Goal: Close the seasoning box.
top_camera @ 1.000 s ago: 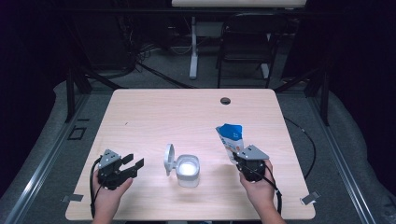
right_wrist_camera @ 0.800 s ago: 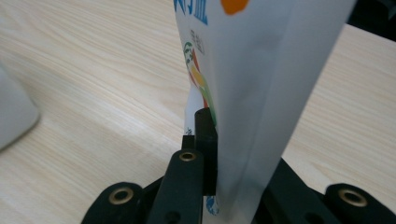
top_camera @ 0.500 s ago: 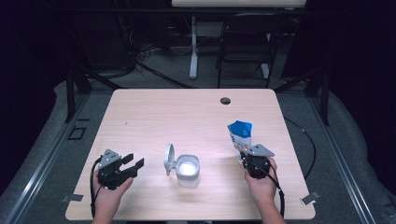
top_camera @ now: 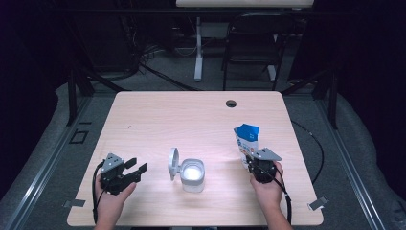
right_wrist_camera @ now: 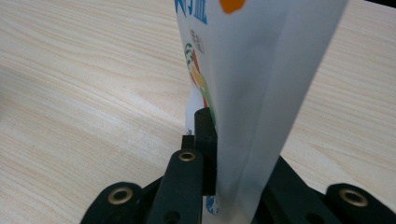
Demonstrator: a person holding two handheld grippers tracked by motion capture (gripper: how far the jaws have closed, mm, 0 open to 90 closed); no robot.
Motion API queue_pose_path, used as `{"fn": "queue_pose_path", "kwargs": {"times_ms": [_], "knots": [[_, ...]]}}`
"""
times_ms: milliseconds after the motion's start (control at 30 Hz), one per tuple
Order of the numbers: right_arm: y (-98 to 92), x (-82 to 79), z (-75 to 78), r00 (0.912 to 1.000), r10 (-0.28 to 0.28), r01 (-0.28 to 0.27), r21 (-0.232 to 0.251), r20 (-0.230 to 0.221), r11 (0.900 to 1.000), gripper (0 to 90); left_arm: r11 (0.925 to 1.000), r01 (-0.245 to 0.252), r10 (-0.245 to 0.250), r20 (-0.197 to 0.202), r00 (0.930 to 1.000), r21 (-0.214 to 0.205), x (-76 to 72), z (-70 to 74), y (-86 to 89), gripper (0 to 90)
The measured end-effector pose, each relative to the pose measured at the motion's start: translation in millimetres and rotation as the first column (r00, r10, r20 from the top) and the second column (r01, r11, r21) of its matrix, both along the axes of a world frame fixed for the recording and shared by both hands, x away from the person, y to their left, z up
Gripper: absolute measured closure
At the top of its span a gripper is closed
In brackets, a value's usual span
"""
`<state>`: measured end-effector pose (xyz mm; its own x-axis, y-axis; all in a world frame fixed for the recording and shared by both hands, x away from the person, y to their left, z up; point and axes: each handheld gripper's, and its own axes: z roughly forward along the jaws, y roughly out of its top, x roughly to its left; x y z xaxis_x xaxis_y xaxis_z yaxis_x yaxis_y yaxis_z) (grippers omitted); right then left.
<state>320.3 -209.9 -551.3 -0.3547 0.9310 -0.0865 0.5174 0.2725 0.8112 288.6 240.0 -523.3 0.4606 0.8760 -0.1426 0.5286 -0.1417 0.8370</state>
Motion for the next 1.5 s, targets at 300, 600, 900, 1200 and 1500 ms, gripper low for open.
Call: {"fn": "queue_pose_path", "kwargs": {"times_ms": [300, 600, 900, 1200, 1500], "knots": [[-7.6, -5.3, -2.3, 0.9999, 0.010, -0.010, 0.022, 0.001, 0.9997, 76.1, 1.0000, 0.004, -0.004, 0.000, 1.0000, -0.002, -0.5, 0.0, -1.1, 48.4], [-13.7, -13.1, -2.1, 0.9998, -0.008, 0.007, 0.028, 0.016, 0.9996, 66.5, 0.9999, 0.015, -0.015, 0.009, 0.9999, 0.002, -2.2, 2.2, -3.3, 48.4], [-20.0, -21.2, 2.4, 0.9995, -0.014, 0.013, 0.054, 0.029, 0.9985, 57.2, 0.9997, 0.025, -0.026, 0.018, 0.9995, 0.006, -4.5, 4.8, -7.2, 48.4], [-23.8, -28.4, 0.4, 0.9995, -0.016, 0.015, 0.050, 0.027, 0.9986, 54.0, 0.9994, 0.032, -0.033, 0.016, 0.9993, 0.007, -6.2, 5.9, -9.6, 48.4], [-24.2, -32.5, 1.4, 0.9991, -0.019, 0.017, 0.050, 0.039, 0.9986, 51.8, 0.9992, 0.038, -0.038, 0.024, 0.9990, 0.011, -7.8, 7.9, -10.6, 48.4]]}}
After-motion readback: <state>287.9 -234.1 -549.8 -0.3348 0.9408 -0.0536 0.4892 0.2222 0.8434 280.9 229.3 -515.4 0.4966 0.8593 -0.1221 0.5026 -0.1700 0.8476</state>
